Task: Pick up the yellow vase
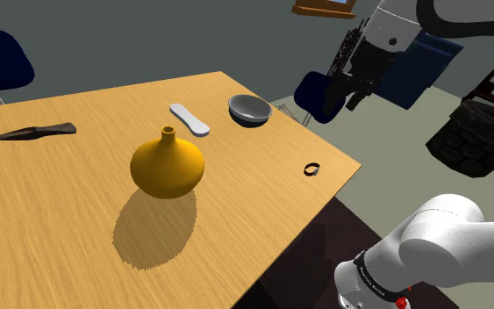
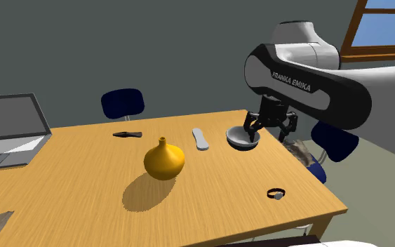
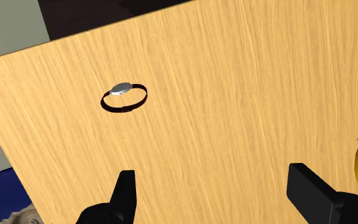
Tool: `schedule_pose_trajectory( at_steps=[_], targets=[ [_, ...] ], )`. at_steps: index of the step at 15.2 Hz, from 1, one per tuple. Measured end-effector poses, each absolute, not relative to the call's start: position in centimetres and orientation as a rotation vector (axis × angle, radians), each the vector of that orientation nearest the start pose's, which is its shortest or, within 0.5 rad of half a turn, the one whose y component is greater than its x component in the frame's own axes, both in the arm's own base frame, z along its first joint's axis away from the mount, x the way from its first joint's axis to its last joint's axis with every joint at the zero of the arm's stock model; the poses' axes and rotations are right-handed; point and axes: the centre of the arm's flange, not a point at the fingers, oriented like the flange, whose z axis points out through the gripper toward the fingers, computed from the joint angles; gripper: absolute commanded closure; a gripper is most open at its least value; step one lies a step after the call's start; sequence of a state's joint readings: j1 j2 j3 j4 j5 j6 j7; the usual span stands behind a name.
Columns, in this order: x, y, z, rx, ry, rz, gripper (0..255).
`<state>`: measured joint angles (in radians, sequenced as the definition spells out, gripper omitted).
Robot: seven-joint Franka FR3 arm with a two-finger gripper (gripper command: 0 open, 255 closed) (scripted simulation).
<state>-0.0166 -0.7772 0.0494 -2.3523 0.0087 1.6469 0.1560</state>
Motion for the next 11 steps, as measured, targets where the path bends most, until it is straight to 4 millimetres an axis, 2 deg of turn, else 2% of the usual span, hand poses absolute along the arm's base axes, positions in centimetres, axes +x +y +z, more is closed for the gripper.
schedule_pose_trajectory(
  at_steps=[1, 3, 8, 9, 11],
  targets=[
    [31.7, 1.6, 59.6, -3.152, 0.215, -0.116, 0],
    [32.4, 3.0, 59.4, -3.152, 0.217, -0.111, 0],
    [35.9, 7.8, 58.4, -3.15, 0.226, -0.093, 0],
    [36.3, 9.0, 57.7, -3.15, 0.228, -0.089, 0],
    [37.7, 11.6, 57.7, -3.148, 0.231, -0.082, 0]
  ],
)
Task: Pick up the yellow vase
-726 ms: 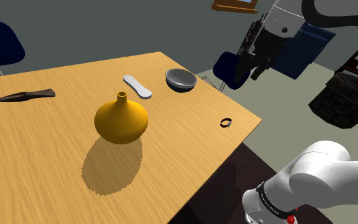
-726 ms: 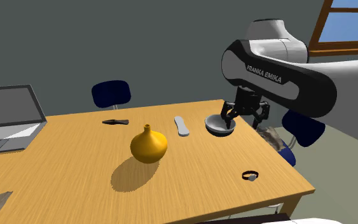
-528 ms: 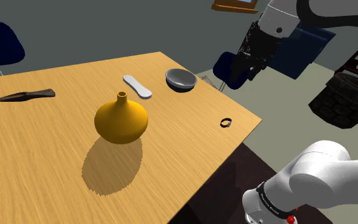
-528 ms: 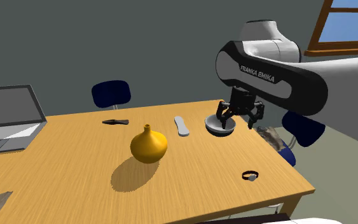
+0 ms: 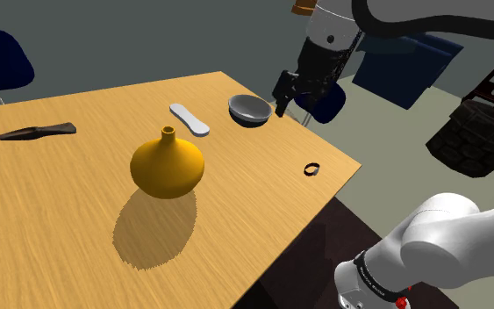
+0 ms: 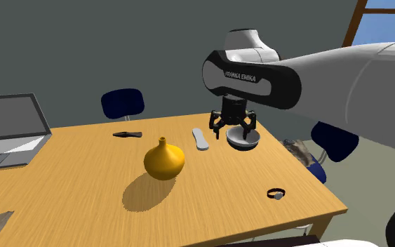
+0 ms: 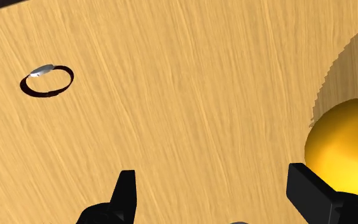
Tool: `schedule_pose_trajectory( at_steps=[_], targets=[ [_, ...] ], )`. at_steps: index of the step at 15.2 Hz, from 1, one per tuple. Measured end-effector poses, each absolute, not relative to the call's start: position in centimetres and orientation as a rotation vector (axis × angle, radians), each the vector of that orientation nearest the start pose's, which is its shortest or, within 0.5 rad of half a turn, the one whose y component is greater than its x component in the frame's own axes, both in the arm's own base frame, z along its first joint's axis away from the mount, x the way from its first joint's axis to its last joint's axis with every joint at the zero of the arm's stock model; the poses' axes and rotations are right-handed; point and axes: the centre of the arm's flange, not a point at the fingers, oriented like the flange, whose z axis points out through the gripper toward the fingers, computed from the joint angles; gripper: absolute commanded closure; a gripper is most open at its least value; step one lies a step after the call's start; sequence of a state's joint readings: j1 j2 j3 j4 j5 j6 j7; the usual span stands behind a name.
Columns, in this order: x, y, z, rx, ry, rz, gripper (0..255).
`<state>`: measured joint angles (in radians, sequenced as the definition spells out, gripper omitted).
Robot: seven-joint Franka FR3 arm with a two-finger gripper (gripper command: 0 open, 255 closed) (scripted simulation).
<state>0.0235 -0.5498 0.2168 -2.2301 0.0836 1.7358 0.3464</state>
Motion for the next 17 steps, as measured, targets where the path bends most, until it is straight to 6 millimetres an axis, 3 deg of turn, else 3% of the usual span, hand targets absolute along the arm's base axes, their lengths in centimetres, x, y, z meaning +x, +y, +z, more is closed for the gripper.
schedule_pose_trajectory(
  at_steps=[17],
  targets=[
    [49.7, 30.6, 53.8, -3.137, 0.261, -0.02, 0]
  ],
)
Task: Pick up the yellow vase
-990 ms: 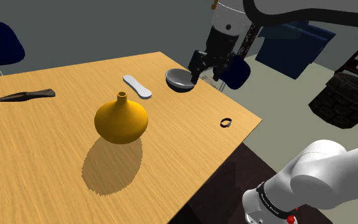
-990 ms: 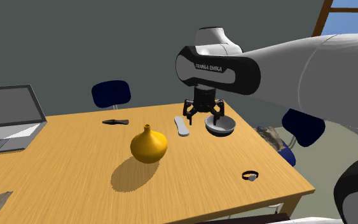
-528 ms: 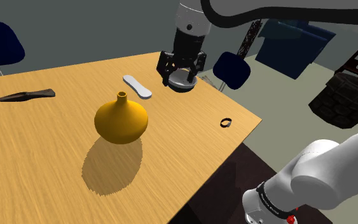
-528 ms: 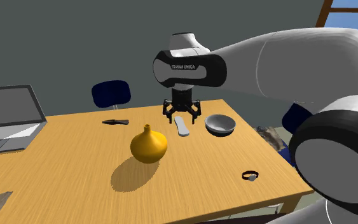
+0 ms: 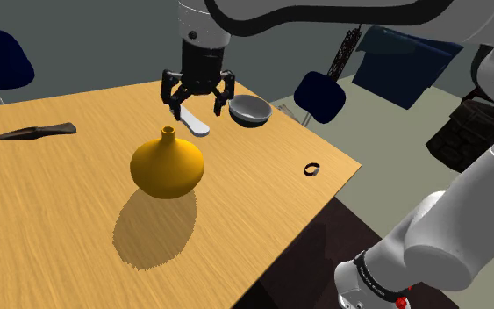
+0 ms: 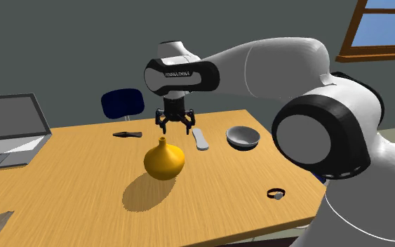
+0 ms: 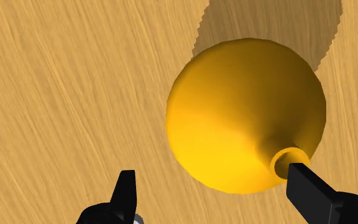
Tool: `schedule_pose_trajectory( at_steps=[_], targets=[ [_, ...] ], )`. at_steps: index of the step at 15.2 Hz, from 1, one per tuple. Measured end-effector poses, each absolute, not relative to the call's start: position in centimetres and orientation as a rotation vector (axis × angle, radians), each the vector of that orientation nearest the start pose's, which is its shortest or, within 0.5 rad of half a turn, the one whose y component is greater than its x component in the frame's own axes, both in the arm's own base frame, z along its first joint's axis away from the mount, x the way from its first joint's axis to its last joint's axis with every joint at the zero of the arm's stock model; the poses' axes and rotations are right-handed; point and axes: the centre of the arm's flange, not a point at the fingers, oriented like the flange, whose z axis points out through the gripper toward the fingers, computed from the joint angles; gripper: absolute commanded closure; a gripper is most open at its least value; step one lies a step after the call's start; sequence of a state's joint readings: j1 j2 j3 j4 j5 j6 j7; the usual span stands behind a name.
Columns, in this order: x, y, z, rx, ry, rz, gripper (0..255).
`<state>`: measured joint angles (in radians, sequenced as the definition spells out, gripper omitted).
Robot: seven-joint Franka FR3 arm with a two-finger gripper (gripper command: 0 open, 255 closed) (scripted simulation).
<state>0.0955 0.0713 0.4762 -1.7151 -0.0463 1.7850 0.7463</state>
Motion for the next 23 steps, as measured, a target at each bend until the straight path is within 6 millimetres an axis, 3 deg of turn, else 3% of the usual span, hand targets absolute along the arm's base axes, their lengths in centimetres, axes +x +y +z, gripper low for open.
schedule_pose_trajectory(
  at_steps=[4, 6, 13, 14, 23],
  targets=[
    [52.5, 35.2, 52.9, -3.133, 0.27, -0.005, 0],
    [53.1, 36.2, 52.5, -3.133, 0.273, -0.001, 0],
    [53.3, 36.4, 48.8, -3.133, 0.275, 0.001, 0],
    [53.3, 36.4, 48.7, -3.133, 0.274, 0.001, 255],
    [53.3, 36.4, 48.6, -3.133, 0.275, -0.001, 255]
  ],
)
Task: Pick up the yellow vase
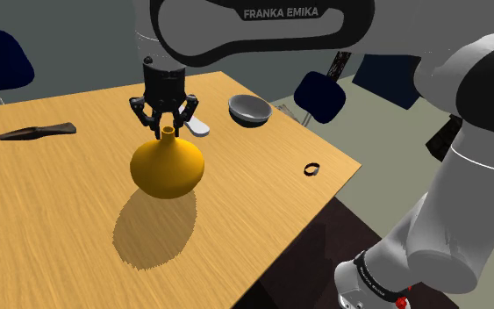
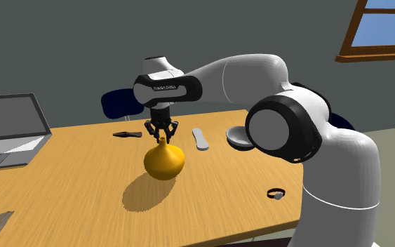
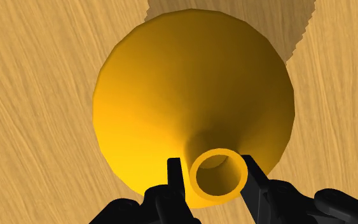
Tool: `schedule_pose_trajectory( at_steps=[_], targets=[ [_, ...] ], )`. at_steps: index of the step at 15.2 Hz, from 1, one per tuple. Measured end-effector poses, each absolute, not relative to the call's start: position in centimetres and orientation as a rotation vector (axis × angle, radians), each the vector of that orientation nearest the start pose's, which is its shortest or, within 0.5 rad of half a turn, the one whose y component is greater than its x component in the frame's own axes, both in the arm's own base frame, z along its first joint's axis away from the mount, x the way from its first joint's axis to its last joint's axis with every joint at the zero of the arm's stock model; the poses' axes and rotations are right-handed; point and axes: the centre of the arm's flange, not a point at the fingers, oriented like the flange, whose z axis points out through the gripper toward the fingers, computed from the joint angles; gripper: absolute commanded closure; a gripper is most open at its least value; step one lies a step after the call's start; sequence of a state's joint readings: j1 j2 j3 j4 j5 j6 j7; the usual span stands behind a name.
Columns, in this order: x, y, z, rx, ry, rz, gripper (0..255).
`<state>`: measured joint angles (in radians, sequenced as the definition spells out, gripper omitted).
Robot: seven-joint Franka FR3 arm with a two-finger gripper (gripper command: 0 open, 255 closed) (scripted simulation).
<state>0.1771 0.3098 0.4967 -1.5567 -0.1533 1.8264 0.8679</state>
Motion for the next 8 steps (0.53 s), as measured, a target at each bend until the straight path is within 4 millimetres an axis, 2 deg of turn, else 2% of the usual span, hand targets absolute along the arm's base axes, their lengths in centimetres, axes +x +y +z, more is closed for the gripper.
schedule_pose_trajectory(
  at_steps=[2, 8],
  targets=[
    [53.3, 36.5, 48.8, -3.133, 0.275, 0.0, 255],
    [53.3, 36.4, 51.6, -3.133, 0.275, 0.001, 255]
  ],
)
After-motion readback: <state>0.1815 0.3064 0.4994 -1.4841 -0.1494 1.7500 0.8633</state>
